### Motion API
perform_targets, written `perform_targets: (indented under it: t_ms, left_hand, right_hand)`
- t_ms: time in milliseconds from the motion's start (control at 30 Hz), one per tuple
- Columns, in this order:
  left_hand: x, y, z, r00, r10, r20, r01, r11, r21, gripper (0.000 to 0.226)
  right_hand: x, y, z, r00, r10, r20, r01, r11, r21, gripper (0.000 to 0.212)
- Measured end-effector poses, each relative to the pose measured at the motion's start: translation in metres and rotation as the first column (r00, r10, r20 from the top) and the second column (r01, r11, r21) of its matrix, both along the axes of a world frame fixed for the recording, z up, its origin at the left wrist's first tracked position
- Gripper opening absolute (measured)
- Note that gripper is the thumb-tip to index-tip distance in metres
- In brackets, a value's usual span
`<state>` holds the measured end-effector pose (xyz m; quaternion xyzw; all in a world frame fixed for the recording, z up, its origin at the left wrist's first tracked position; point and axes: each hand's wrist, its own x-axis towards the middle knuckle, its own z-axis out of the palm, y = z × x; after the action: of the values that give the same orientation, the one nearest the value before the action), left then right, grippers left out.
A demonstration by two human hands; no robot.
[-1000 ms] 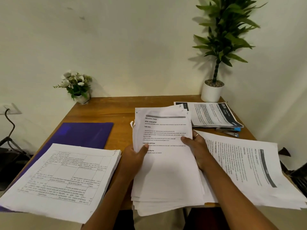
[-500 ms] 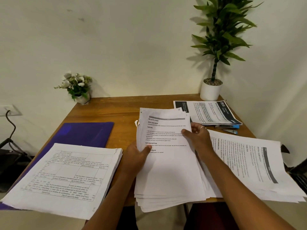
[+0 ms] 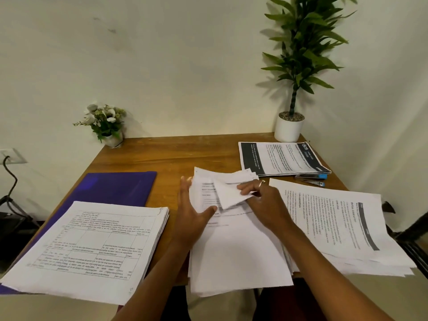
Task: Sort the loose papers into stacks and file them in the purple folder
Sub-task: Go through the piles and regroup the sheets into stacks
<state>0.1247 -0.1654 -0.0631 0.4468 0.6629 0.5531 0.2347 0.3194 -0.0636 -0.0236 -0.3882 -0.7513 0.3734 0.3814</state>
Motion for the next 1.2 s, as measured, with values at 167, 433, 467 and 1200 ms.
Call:
perform_targets:
  t_ms: [167,433,467,1200]
  left_hand:
    - [0.003,-0.002,0.001,0.999,0.017,-0.042,-0.018,1.000,-0.025,0.117]
    - [-0.001,0.000,0.001,0.992,0.096,0.082,-0.093,0.995,-0.034,0.112]
    - [-0.002,0.000,0.000,0.989,0.091,0.113,-0.088,0.996,-0.034,0.109]
    - [-0.011,0.007,-0.026,0.987,0.005,-0.160,-0.004,1.000,0.006,0.041]
  right_hand:
    - [-0.005,-0.017,-0.014,0.992,0.085,-0.092,-0.091,0.994,-0.066,0.017]
    - [0.010,-0.004,-0.013,0.921,-0.053,-0.385,-0.074,0.948,-0.309,0.024]
    - [0.011,-0.001,-0.014,0.917,-0.047,-0.396,-0.108,0.927,-0.360,0.022]
    - [0.013,0.040,-0.031,0.897,-0.437,0.070,0.436,0.843,-0.316,0.038]
